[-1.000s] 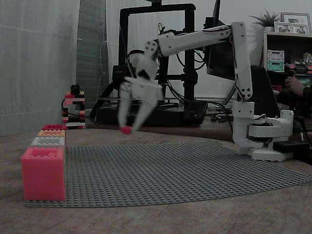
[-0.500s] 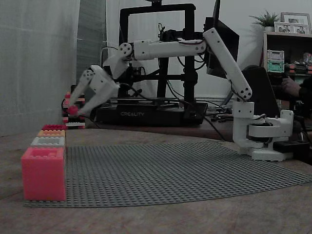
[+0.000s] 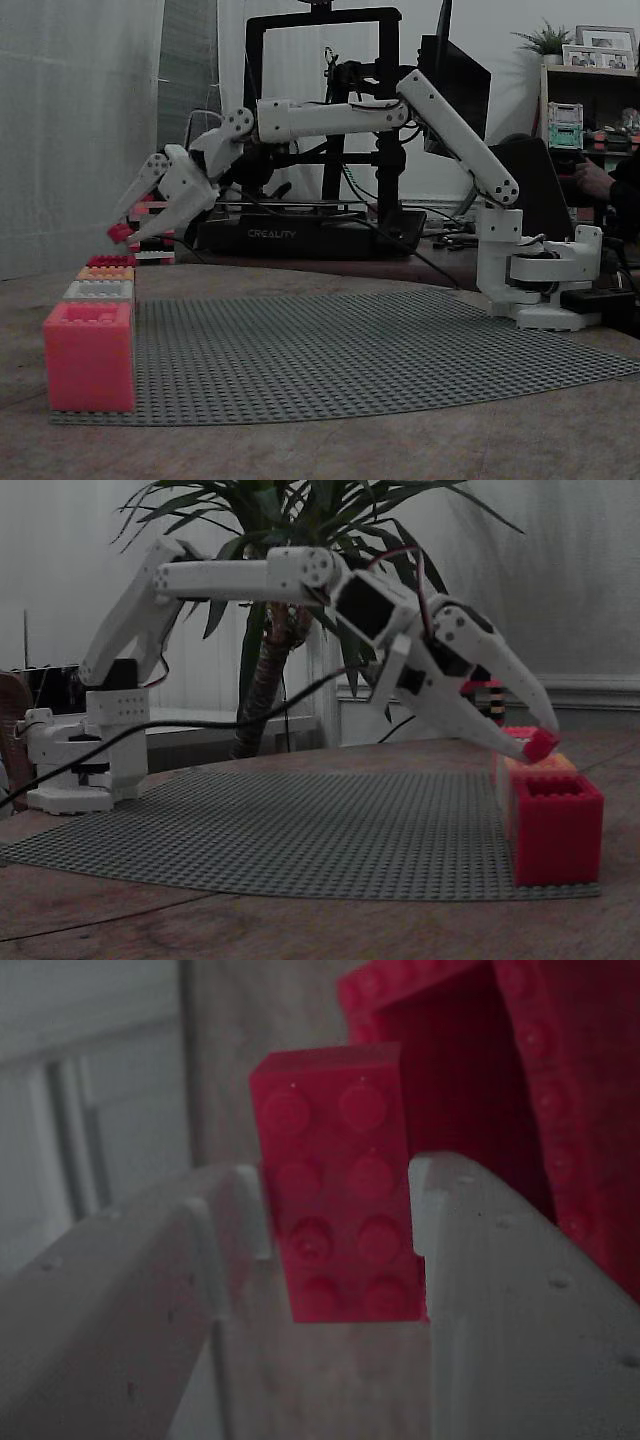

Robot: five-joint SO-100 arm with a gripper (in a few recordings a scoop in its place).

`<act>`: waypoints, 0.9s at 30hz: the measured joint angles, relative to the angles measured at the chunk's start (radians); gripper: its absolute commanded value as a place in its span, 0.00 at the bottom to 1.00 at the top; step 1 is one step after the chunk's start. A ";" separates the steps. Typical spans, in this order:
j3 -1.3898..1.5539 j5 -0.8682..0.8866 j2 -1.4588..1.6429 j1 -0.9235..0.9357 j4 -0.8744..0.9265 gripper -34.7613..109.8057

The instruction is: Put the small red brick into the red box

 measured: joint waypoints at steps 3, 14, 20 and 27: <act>-0.002 0.012 -0.011 -0.006 -0.015 0.24; -0.009 0.020 -0.046 -0.006 -0.055 0.32; -0.009 0.037 -0.049 -0.006 -0.055 0.34; -0.009 0.037 -0.049 -0.006 -0.057 0.28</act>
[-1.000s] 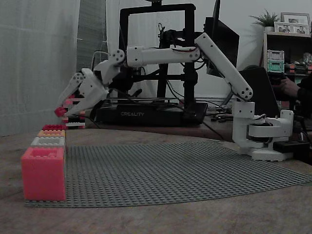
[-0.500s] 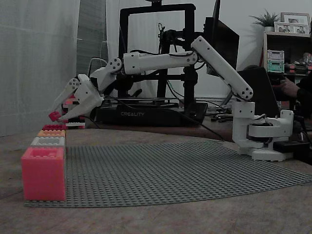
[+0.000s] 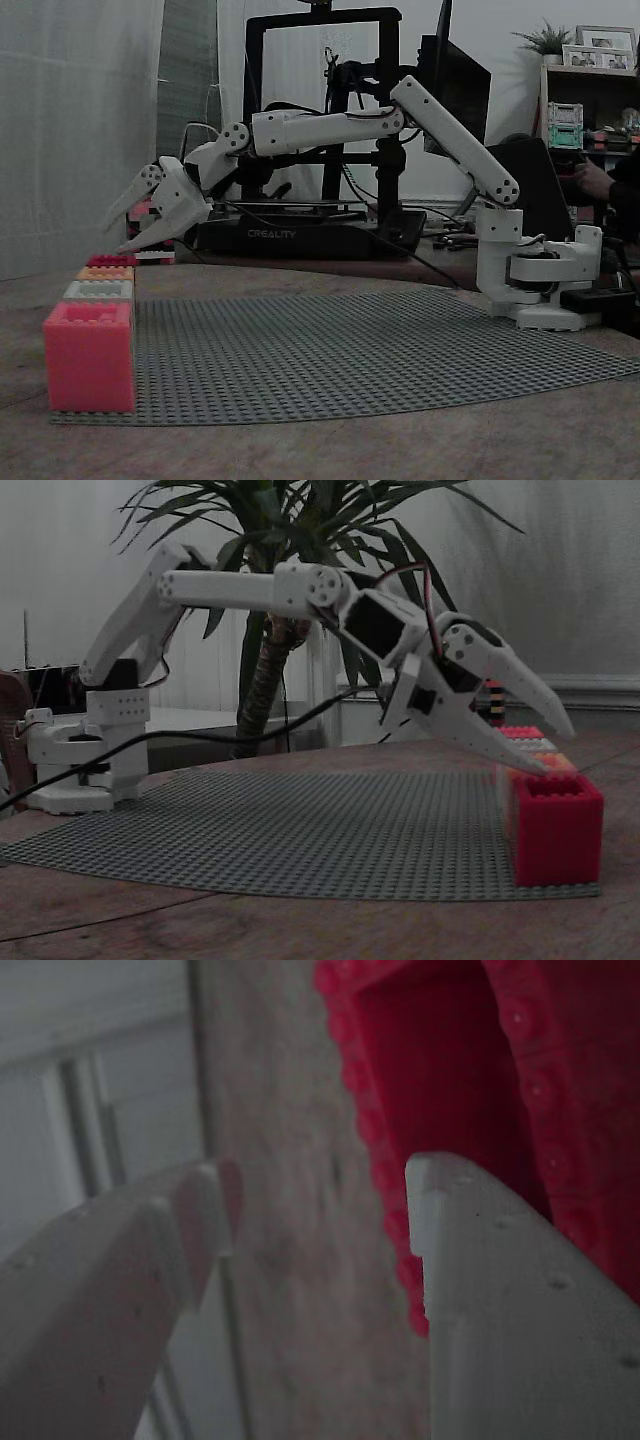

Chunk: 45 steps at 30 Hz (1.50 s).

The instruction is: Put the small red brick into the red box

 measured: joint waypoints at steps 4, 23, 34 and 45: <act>0.000 0.000 0.000 0.000 0.000 0.24; 1.072 -0.064 1.029 -0.178 0.181 0.24; 1.778 -0.038 1.744 -0.207 0.376 0.24; 1.979 -0.018 2.092 -0.209 0.558 0.24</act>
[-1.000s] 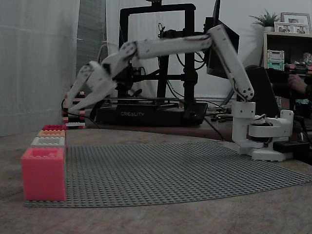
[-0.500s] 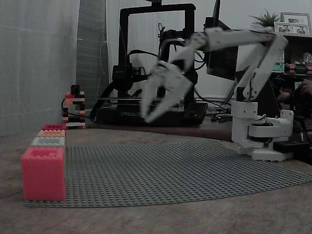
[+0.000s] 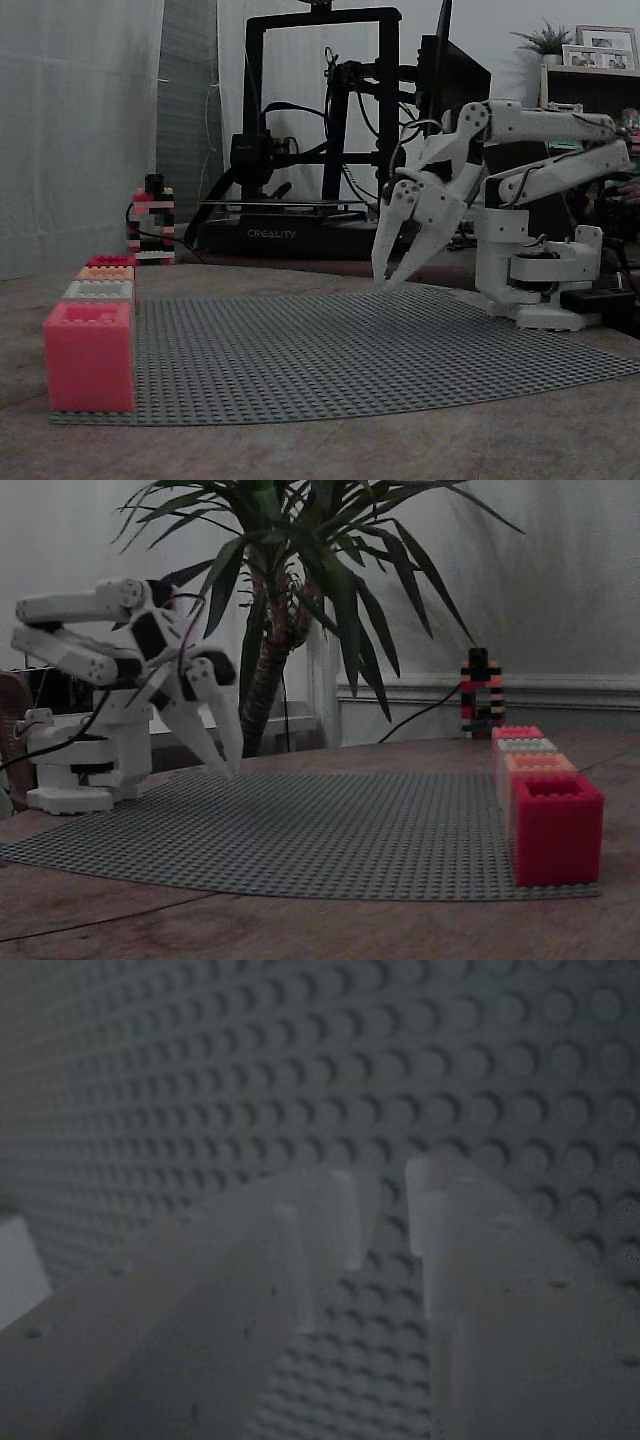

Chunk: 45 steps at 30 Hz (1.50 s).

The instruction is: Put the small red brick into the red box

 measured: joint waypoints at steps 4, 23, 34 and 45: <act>0.035 0.015 0.103 0.000 0.061 0.24; 0.091 0.046 0.390 0.000 0.199 0.24; 0.091 0.092 0.390 -0.011 0.192 0.24; 0.091 0.103 0.390 -0.017 0.192 0.24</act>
